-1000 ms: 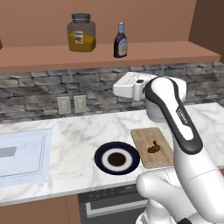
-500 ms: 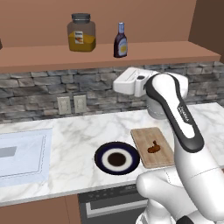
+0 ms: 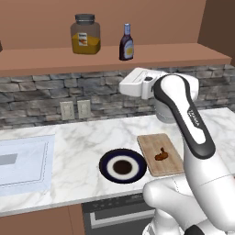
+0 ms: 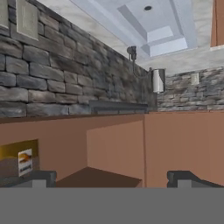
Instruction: Pick the chicken drumstick from the plate and place it on the cutting board. Then pick the condiment bottle from the cabinet and place it next to the cutting board.
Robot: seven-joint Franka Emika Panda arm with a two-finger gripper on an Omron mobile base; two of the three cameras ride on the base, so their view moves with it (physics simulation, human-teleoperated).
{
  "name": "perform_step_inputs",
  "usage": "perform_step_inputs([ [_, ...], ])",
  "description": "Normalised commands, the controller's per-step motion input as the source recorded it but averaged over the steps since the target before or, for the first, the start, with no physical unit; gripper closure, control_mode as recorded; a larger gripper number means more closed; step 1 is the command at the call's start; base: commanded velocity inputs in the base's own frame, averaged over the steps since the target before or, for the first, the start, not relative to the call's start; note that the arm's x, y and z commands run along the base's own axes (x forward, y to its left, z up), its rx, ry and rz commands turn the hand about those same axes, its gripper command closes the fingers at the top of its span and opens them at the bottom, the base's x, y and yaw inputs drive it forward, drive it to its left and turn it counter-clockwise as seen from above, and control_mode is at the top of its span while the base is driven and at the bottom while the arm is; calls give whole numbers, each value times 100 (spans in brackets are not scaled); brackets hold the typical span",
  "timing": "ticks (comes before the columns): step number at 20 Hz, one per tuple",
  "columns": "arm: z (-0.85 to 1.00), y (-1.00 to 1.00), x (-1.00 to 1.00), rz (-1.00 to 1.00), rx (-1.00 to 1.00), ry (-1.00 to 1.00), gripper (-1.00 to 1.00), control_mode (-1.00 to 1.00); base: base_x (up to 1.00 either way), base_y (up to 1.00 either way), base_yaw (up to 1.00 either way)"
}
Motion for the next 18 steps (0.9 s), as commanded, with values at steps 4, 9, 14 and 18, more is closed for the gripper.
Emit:
perform_step_inputs([
  [4,7,0,0,0,0,0,-100,-100,0,0,0],
  [9,13,0,0,0,0,0,-100,-100,0,0,0],
  [14,16,0,0,0,0,0,-100,-100,0,0,0],
  [18,19,0,0,0,0,0,-100,-100,0,0,0],
])
